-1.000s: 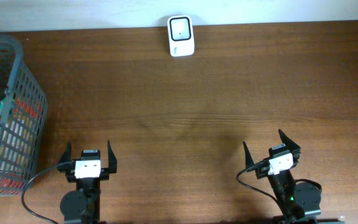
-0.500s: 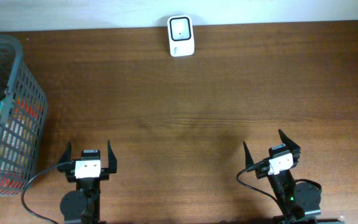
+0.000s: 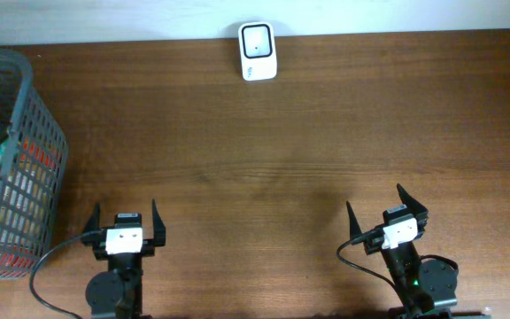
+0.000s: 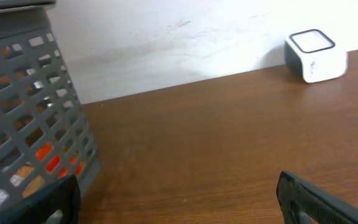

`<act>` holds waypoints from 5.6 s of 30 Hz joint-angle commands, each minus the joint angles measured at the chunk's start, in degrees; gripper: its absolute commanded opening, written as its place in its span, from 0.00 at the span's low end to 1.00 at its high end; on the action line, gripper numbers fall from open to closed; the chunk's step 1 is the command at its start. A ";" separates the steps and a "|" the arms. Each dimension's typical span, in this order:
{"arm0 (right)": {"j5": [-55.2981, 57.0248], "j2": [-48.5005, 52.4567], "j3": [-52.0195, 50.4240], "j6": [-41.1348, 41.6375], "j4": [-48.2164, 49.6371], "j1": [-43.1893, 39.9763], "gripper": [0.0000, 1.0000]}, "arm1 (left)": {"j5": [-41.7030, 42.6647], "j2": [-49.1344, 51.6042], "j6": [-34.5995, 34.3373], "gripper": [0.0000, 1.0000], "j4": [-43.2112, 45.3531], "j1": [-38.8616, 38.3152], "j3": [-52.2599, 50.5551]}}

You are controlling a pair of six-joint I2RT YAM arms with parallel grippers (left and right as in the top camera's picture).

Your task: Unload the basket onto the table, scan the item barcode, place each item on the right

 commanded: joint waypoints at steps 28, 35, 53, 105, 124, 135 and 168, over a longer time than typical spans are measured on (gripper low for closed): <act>0.48 -0.39 -0.46 0.22 -0.15 -0.42 0.99 | 6.47 17.84 -3.41 0.99 -1.68 -0.24 24.98; 0.48 -0.39 -0.46 0.22 -0.15 -0.42 0.99 | 10.95 41.00 -3.45 0.99 -17.35 -0.24 51.60; 0.48 -0.39 -0.46 0.22 -0.15 -0.42 0.99 | -0.79 86.51 -11.04 0.99 -45.97 4.42 107.71; 0.48 -0.39 -0.46 0.22 -0.15 -0.42 0.99 | -10.03 117.59 14.84 0.90 -46.05 40.33 96.50; 0.48 -0.37 -0.46 0.22 -0.15 -0.42 0.99 | -14.64 104.65 6.93 0.00 -42.99 36.65 101.15; 0.48 -0.39 -0.46 0.22 -0.15 -0.42 0.99 | -14.67 78.25 2.64 0.00 -31.41 15.39 102.29; 0.48 -0.39 -0.46 0.22 -0.15 -0.42 0.99 | -12.33 112.34 10.99 0.92 -52.89 -38.71 91.80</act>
